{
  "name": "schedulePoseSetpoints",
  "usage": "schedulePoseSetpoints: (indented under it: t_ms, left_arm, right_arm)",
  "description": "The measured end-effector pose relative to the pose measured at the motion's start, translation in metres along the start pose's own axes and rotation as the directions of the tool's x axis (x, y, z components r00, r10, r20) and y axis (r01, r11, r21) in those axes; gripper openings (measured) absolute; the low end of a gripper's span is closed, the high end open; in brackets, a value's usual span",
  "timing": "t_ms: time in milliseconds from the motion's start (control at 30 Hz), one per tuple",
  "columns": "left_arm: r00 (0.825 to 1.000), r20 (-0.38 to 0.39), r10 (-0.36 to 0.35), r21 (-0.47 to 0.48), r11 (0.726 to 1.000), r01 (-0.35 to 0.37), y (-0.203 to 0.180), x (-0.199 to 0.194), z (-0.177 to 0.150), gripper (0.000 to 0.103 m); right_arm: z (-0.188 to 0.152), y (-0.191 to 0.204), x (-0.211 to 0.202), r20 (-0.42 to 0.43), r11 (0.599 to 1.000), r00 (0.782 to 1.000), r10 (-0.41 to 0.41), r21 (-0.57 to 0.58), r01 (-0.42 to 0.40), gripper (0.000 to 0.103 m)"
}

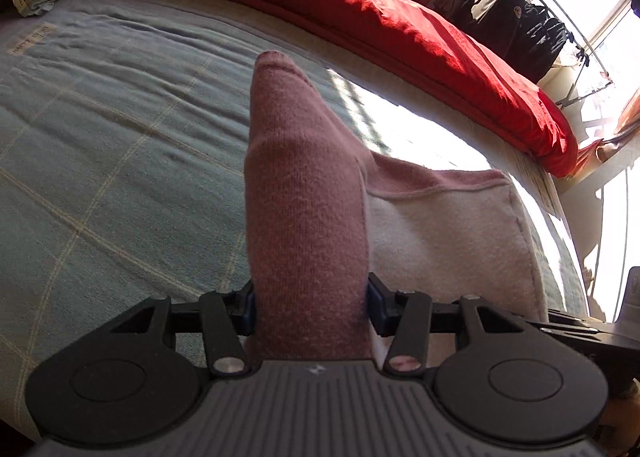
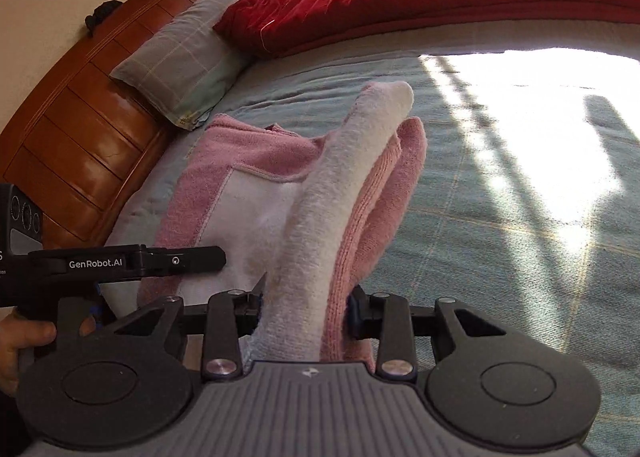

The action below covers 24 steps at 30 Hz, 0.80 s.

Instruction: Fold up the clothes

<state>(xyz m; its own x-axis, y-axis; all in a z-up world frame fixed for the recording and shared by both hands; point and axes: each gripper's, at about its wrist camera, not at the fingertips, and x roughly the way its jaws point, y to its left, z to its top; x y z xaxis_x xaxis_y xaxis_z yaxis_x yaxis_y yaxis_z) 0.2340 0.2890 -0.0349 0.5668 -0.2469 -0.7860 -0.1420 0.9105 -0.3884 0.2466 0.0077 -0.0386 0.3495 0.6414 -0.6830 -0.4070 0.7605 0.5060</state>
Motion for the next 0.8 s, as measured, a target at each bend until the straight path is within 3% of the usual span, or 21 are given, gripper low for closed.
schedulePoseSetpoints:
  t_ms: [367,567,800]
  left_arm:
    - [0.999,0.033,0.042,-0.062,0.997,-0.040,0.109,-0.001,0.041,0.050]
    - [0.997,0.013,0.071,-0.042,0.997,-0.071,0.138,0.017,0.049,0.050]
    - [0.999,0.014,0.052,-0.054,0.997,-0.051,0.157,0.032,0.044,0.050]
  right_arm:
    - [0.018,0.070,0.106,-0.003,1.000,1.000,-0.010,-0.015,0.010,0.040]
    - [0.010,0.077,0.149,-0.032,1.000,0.999,-0.021,0.016,0.021,0.040]
    - [0.007,0.075,0.168,-0.043,0.999,0.998,-0.037,0.019,0.038,0.040]
